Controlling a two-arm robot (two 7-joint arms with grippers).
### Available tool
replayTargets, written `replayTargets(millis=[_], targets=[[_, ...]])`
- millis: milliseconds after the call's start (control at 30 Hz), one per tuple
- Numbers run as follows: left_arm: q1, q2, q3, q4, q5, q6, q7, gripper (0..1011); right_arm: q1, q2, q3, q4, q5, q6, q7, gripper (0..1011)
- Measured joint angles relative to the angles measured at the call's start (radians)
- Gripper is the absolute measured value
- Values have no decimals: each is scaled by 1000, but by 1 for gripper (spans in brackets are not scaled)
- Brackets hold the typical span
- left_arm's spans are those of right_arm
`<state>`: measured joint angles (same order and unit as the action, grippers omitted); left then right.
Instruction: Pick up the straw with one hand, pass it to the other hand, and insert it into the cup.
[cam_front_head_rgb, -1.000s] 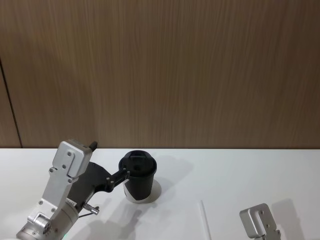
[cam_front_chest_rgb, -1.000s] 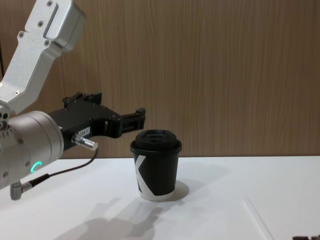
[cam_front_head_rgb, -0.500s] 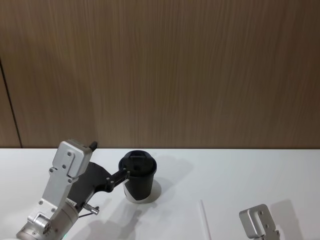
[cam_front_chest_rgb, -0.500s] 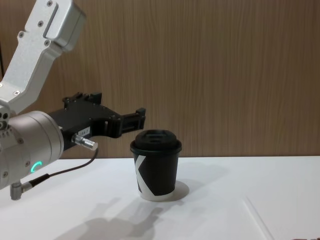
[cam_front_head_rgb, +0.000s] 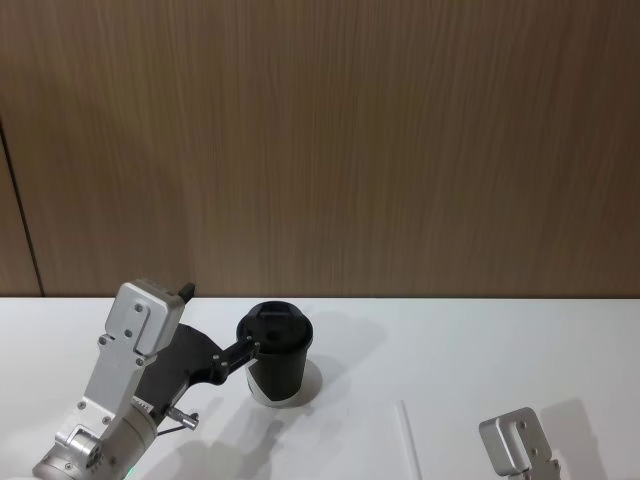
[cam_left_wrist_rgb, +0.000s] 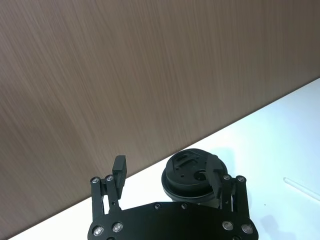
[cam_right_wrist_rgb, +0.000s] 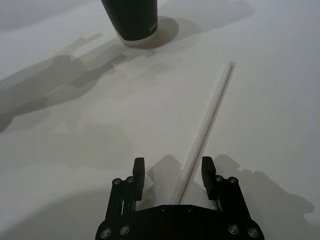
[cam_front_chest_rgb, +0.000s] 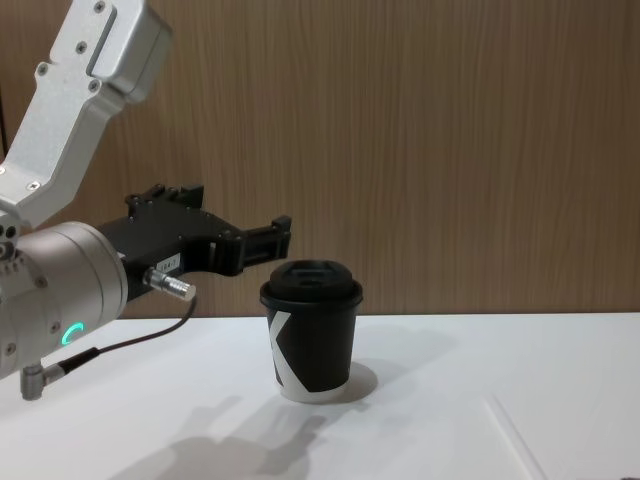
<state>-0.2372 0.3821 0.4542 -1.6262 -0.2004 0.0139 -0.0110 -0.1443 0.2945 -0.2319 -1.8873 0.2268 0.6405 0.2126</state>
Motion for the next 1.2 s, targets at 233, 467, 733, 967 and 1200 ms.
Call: replayTargets(millis=[233, 467, 733, 967, 1200], targets=[[0, 0, 0, 0, 0, 0, 0, 1003, 1, -1, 0, 2, -1, 1, 2, 524], [0, 0, 0, 0, 0, 0, 0, 1003, 1, -1, -2, 3, -2, 2, 3, 305], [0, 0, 0, 0, 0, 0, 0, 1003, 1, -2, -2, 4, -2, 4, 5, 55], [0, 0, 0, 0, 0, 0, 0, 1003, 1, -2, -2, 4, -2, 4, 5, 10], [0, 0, 0, 0, 0, 0, 0, 1003, 1, -2, -1, 4, -2, 3, 5, 2]])
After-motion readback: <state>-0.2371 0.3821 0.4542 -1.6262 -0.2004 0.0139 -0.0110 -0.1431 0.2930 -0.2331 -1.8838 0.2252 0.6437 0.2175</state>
